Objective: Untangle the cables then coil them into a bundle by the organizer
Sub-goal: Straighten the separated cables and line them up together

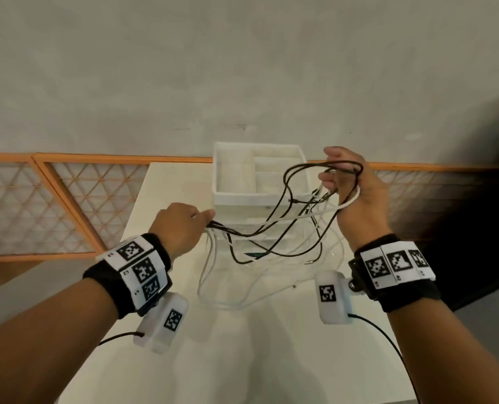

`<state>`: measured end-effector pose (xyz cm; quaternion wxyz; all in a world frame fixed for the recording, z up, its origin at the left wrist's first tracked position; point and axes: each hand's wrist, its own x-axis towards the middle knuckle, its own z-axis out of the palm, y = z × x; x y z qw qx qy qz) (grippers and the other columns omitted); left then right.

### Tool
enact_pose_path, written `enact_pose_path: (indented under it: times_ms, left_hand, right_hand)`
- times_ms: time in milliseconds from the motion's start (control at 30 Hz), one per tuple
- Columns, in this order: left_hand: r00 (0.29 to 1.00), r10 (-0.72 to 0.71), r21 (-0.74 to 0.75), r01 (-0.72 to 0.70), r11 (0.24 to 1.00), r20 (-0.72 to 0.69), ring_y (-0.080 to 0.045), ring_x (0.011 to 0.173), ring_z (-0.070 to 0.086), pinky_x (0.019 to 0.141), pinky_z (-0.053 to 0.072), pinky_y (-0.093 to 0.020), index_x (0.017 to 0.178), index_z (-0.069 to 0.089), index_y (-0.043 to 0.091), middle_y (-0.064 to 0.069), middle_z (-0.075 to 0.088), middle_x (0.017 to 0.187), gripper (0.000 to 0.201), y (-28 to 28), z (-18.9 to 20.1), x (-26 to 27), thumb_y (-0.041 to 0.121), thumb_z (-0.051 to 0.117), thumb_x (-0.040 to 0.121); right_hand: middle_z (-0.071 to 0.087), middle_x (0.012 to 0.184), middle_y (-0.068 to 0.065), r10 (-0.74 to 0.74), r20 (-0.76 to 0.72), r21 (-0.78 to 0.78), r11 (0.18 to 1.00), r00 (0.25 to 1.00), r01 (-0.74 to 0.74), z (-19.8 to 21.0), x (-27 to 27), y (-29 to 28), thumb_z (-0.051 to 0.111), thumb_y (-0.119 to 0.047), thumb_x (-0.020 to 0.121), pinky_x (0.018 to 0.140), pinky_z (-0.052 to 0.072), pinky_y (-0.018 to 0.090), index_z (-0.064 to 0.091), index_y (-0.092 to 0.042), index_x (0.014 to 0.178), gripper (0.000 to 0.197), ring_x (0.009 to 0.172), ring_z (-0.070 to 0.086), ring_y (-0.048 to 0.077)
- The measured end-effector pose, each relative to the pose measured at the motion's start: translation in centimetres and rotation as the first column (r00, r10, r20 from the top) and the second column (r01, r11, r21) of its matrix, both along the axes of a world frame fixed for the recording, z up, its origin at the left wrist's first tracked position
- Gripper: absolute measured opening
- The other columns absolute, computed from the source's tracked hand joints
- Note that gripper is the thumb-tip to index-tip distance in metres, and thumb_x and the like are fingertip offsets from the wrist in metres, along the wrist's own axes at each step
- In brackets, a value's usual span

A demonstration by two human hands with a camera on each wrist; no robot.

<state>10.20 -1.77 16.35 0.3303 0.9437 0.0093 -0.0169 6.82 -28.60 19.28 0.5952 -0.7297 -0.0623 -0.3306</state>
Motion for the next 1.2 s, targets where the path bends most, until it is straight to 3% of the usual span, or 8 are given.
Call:
enact_pose_path:
  times_ms: [167, 333, 533, 667, 867, 1000, 1100, 1200]
  left_hand:
    - [0.996, 0.085, 0.038, -0.083, 0.996, -0.037, -0.024, 0.056, 0.044, 0.049, 0.024, -0.031, 0.053, 0.038, 0.011, -0.005, 0.043, 0.054, 0.057, 1.0, -1.2, 0.2, 0.045, 0.049, 0.097]
    - [0.911, 0.348, -0.273, -0.285, 0.919, 0.222, -0.028, 0.063, 0.05, 0.052, 0.029, -0.031, 0.069, 0.057, -0.003, -0.015, 0.055, 0.063, 0.054, 3.2, 1.0, 0.9, 0.042, 0.049, 0.098]
    - [0.812, 0.527, -0.728, -0.202, 0.655, 0.249, -0.026, 0.055, 0.037, 0.054, 0.037, -0.034, 0.057, 0.042, 0.014, -0.015, 0.041, 0.065, 0.05, 4.3, 4.0, 2.4, 0.05, 0.055, 0.089]
    - [0.858, 0.425, -0.709, -0.107, 0.697, 0.289, -0.02, 0.05, 0.033, 0.055, 0.034, -0.031, 0.055, 0.039, 0.017, -0.01, 0.037, 0.06, 0.05, 2.1, 3.9, 1.8, 0.047, 0.056, 0.092]
    - [0.918, 0.214, -0.347, -0.091, 0.933, 0.335, -0.021, 0.059, 0.046, 0.053, 0.031, -0.032, 0.067, 0.055, 0.002, -0.005, 0.051, 0.059, 0.049, 0.1, 2.2, 1.1, 0.041, 0.055, 0.096]
    - [0.95, 0.2, -0.238, -0.142, 0.961, 0.24, -0.027, 0.065, 0.051, 0.051, 0.029, -0.031, 0.064, 0.054, 0.008, -0.003, 0.052, 0.059, 0.047, 0.7, 1.1, 1.0, 0.042, 0.053, 0.096]
    - [0.95, 0.237, -0.196, -0.197, 0.961, 0.205, -0.031, 0.075, 0.058, 0.057, 0.034, -0.032, 0.07, 0.06, 0.009, -0.005, 0.058, 0.067, 0.044, 1.7, 0.7, 1.0, 0.043, 0.05, 0.097]
    - [0.913, 0.337, -0.252, -0.279, 0.927, 0.228, -0.026, 0.065, 0.054, 0.055, 0.034, -0.03, 0.083, 0.064, 0.004, -0.007, 0.057, 0.067, 0.045, 2.2, 1.4, 1.0, 0.043, 0.049, 0.098]
  right_hand:
    - [0.055, 0.121, 0.017, -0.142, 0.27, -0.284, 0.933, 0.952, 0.219, 0.8, -1.1, 1.3, 0.054, -0.011, 0.099, 0.099, 0.044, 0.018, 0.07, -0.003, 0.107, 0.02, 0.117, 0.054, 0.001]
    - [0.06, 0.111, 0.022, -0.444, 0.157, -0.391, 0.792, 0.882, 0.468, -3.4, -0.2, -2.1, 0.065, -0.005, 0.09, 0.09, 0.031, 0.001, 0.072, -0.002, 0.099, 0.011, 0.103, 0.056, 0.02]
    - [0.064, 0.093, 0.02, -0.607, -0.363, -0.642, 0.713, 0.707, 0.282, -12.8, -0.7, -4.6, 0.058, -0.029, 0.097, 0.073, 0.045, 0.036, 0.068, -0.009, 0.103, 0.022, 0.088, 0.063, 0.041]
    - [0.071, 0.087, 0.012, -0.47, -0.68, -0.563, 0.826, 0.563, 0.01, -14.6, -1.0, -4.4, 0.051, -0.043, 0.099, 0.083, 0.053, 0.04, 0.068, -0.02, 0.1, 0.029, 0.097, 0.066, 0.039]
    - [0.062, 0.087, 0.005, -0.087, -0.275, 0.125, 0.984, 0.957, 0.125, -4.2, 1.3, -2.3, 0.054, -0.013, 0.087, 0.075, 0.054, 0.023, 0.064, -0.018, 0.082, 0.013, 0.084, 0.062, 0.021]
    - [0.062, 0.11, -0.015, -0.112, -0.055, -0.108, 0.988, 0.992, 0.106, -1.5, 0.2, -1.3, 0.045, -0.018, 0.104, 0.117, 0.033, 0.027, 0.052, -0.024, 0.103, 0.01, 0.137, 0.046, 0.006]
    - [0.047, 0.119, -0.023, -0.163, 0.086, -0.144, 0.974, 0.983, 0.174, -0.2, -1.1, -1.2, 0.045, -0.019, 0.105, 0.1, 0.033, 0.006, 0.045, -0.022, 0.113, 0.008, 0.128, 0.046, -0.01]
    - [0.056, 0.117, -0.008, -0.254, -0.141, -0.311, 0.929, 0.957, 0.201, -1.0, -0.7, -2.4, 0.052, -0.037, 0.101, 0.095, 0.039, 0.02, 0.052, -0.027, 0.112, 0.015, 0.112, 0.054, 0.007]
